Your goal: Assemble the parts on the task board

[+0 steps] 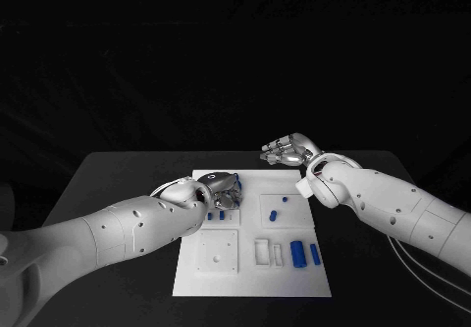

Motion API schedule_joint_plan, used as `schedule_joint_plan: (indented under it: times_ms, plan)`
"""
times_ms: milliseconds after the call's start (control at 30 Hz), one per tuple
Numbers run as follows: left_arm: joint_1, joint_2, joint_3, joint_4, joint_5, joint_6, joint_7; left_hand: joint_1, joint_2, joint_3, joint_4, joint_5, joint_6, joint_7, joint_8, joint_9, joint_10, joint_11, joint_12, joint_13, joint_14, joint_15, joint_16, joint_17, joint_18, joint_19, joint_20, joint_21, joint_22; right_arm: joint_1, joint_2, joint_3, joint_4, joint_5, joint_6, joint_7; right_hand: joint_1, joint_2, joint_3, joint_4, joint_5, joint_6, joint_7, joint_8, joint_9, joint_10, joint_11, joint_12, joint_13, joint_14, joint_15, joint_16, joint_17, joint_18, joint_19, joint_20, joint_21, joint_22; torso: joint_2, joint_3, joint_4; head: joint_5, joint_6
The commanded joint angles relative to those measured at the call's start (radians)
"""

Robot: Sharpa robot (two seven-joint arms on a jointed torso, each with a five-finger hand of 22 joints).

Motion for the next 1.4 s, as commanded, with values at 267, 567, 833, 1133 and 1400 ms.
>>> schedule_joint_plan:
  times_ms: [267, 567, 833, 1133, 1400]
  plan:
    - [-0.007, -0.027, 0.027, 0.019, 0.025, -0.018, 0.015, -0.005, 0.003, 0.003, -0.01, 0.009, -0.005, 0.003, 0.005, -0.003, 0.022, -0.003, 0.001, -0.001, 0.006, 0.0, -0.007, 0.002, -0.013, -0.002, -0.009, 0.004, 0.02, 0.0, 0.002, 0.001, -0.001, -0.002, 0.011, 0.012, -0.003, 0.0, 0.004, -0.008, 0.005, -0.007, 0.0, 0.001, -0.001, -0.008, 0.001, -0.003, -0.001, -0.01, -0.001, -0.005, -0.001, 0.014, -0.005, 0.0, 0.005, -0.001, 0.0, -0.0003, 0.0019, 0.0, 0.002]
    - [-0.007, -0.065, 0.083, 0.066, 0.088, 0.007, 0.012, -0.009, 0.002, 0.006, -0.011, 0.011, -0.009, 0.003, 0.005, -0.002, 0.02, -0.002, 0.002, -0.001, 0.006, 0.0, -0.012, 0.003, -0.012, -0.004, -0.007, 0.004, 0.02, 0.0, 0.0, 0.001, -0.001, -0.002, 0.012, 0.011, -0.003, 0.0, 0.004, -0.008, 0.005, -0.007, 0.0, 0.001, -0.001, -0.008, 0.001, -0.003, -0.001, -0.01, -0.001, -0.005, -0.001, 0.014, -0.005, 0.0, 0.005, -0.001, -0.001, -0.001, 0.0032, 0.002, 0.003]
    - [-0.005, -0.113, 0.108, 0.115, 0.132, 0.044, -0.004, -0.012, 0.001, 0.005, -0.01, 0.01, -0.01, 0.003, 0.005, -0.002, 0.018, -0.002, 0.001, -0.001, 0.005, 0.0, -0.013, 0.003, -0.013, -0.005, -0.007, 0.003, 0.019, 0.0, -0.005, 0.001, -0.001, -0.002, 0.011, 0.01, -0.003, 0.0, 0.004, -0.008, 0.005, -0.007, 0.0, 0.001, -0.001, -0.008, 0.001, -0.003, -0.001, -0.01, -0.001, -0.005, -0.001, 0.014, -0.005, 0.0, 0.005, -0.001, -0.002, -0.0016, 0.0053, 0.002, 0.002]
    - [0.007, -0.167, 0.116, 0.146, 0.146, 0.079, -0.02, -0.012, 0.002, 0.004, -0.01, 0.009, -0.014, 0.004, 0.005, -0.002, 0.015, -0.001, 0.001, -0.001, 0.002, 0.001, -0.017, 0.003, -0.014, -0.008, -0.006, 0.0, 0.019, 0.0, -0.01, 0.001, -0.001, -0.002, 0.011, 0.01, -0.003, 0.0, 0.004, -0.008, 0.005, -0.007, 0.0, 0.001, -0.001, -0.008, 0.001, -0.003, -0.001, -0.01, -0.001, -0.005, -0.001, 0.014, -0.005, 0.0, 0.005, -0.001, -0.001, -0.0012, 0.0048, 0.008, 0.002]
    - [0.009, -0.179, 0.116, 0.137, 0.131, 0.094, -0.032, -0.014, 0.001, 0.0, -0.006, 0.006, -0.019, 0.005, 0.005, -0.003, 0.012, -0.001, 0.001, -0.001, 0.001, 0.002, -0.021, 0.002, -0.014, -0.008, -0.005, -0.002, 0.018, 0.0, -0.01, 0.001, 0.0, -0.002, 0.012, 0.009, -0.003, 0.001, 0.002, -0.007, 0.006, -0.008, 0.0, 0.001, -0.001, -0.008, 0.001, -0.003, -0.001, -0.009, -0.001, -0.004, -0.001, 0.014, -0.005, 0.0, 0.005, -0.001, 0.0, -0.0014, 0.0016, 0.015, 0.002]
